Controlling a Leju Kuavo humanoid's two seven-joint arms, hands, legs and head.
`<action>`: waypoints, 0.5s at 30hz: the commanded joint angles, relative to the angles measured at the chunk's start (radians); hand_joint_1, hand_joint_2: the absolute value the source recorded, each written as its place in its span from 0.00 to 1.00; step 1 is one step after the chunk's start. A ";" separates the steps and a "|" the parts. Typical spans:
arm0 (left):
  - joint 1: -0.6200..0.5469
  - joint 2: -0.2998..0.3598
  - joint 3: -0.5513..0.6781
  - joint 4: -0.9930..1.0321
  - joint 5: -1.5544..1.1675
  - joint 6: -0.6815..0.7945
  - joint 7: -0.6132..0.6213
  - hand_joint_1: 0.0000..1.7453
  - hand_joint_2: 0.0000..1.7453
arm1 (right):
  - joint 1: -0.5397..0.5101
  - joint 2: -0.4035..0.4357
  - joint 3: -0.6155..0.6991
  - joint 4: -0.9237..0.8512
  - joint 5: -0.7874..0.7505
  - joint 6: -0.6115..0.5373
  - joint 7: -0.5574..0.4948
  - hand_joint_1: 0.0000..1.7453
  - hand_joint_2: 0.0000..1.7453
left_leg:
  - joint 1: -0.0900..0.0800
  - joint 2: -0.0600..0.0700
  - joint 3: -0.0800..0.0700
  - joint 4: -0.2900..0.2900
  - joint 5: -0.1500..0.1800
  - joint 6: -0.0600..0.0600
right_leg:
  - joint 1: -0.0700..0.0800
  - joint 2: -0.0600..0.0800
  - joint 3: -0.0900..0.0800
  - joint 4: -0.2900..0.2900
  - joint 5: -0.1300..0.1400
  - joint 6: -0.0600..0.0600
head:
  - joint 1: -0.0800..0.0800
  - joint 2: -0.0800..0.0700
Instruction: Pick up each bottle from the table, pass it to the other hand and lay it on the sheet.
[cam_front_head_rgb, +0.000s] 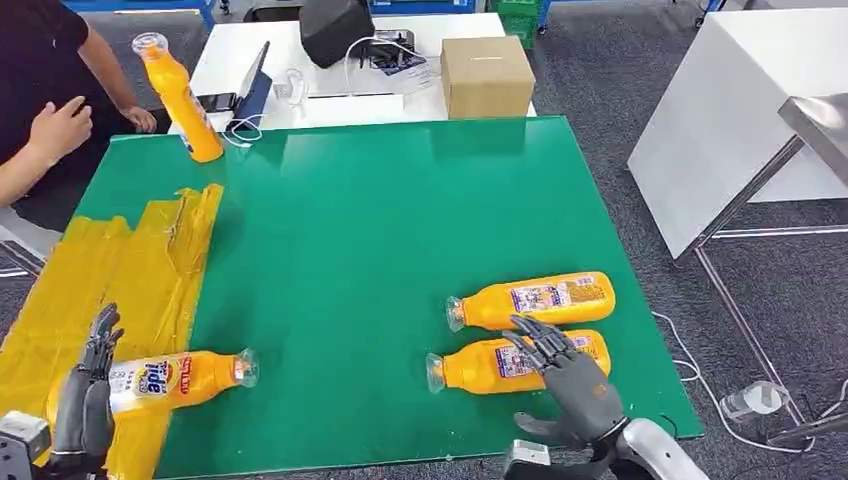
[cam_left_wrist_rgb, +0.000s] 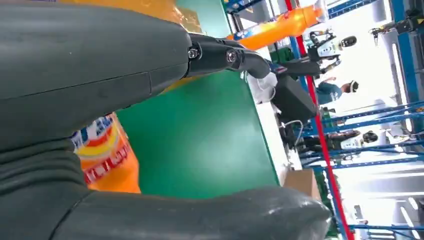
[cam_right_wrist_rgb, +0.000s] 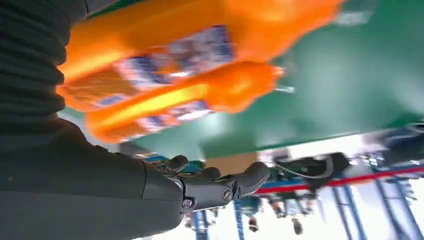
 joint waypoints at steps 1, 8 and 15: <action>0.008 -0.069 0.001 -0.056 0.043 -0.049 0.006 0.00 0.00 | 0.044 -0.022 -0.081 0.012 -0.006 0.013 0.039 0.00 1.00 | 0.000 0.000 0.001 0.000 -0.001 0.000 | 0.000 0.000 0.001 -0.001 -0.001 -0.001 | 0.000 0.000; 0.047 -0.077 -0.104 -0.147 0.006 0.022 0.010 0.00 0.00 | 0.068 -0.053 -0.145 0.059 -0.042 0.070 0.065 0.00 1.00 | 0.001 -0.001 0.001 0.000 -0.001 0.001 | 0.001 -0.001 0.002 -0.001 -0.001 0.000 | 0.000 0.000; 0.023 -0.048 -0.147 -0.112 0.014 0.050 0.013 0.00 0.00 | 0.007 -0.052 -0.109 0.142 -0.032 0.119 0.067 0.00 1.00 | 0.000 0.000 0.002 -0.001 0.000 0.001 | 0.001 0.000 0.002 -0.002 0.000 -0.001 | 0.000 0.000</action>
